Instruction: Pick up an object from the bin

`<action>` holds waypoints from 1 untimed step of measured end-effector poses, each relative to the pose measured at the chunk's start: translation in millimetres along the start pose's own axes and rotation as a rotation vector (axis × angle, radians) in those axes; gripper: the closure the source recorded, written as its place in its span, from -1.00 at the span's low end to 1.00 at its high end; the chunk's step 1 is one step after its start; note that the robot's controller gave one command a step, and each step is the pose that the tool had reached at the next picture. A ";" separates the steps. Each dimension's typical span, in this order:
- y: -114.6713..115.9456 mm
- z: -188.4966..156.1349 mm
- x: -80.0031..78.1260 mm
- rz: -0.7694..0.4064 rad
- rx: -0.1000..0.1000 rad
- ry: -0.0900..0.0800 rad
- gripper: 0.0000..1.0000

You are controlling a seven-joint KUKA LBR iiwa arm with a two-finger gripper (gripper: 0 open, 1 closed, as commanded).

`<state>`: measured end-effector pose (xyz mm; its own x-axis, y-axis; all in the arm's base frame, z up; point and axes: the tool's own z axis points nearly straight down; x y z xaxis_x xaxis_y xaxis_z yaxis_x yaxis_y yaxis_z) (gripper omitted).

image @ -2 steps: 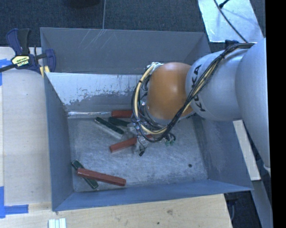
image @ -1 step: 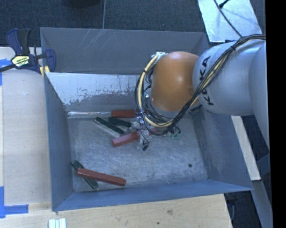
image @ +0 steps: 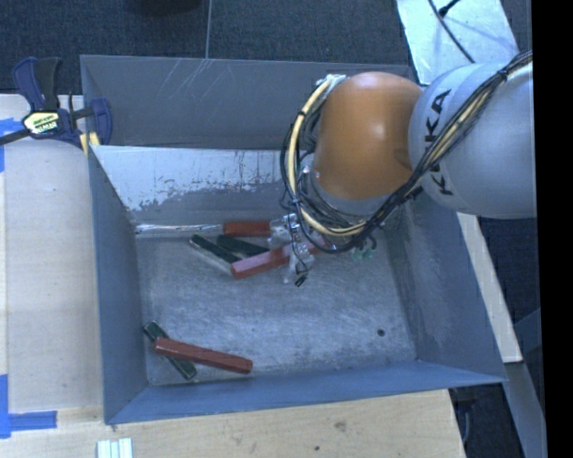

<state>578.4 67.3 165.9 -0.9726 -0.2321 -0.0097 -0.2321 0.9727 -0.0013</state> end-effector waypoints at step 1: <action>-0.4 -10.0 -1.3 0.003 -0.001 0.003 1.00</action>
Offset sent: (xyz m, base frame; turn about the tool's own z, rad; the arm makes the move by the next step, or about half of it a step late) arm 0.0000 0.0000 0.0089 0.0000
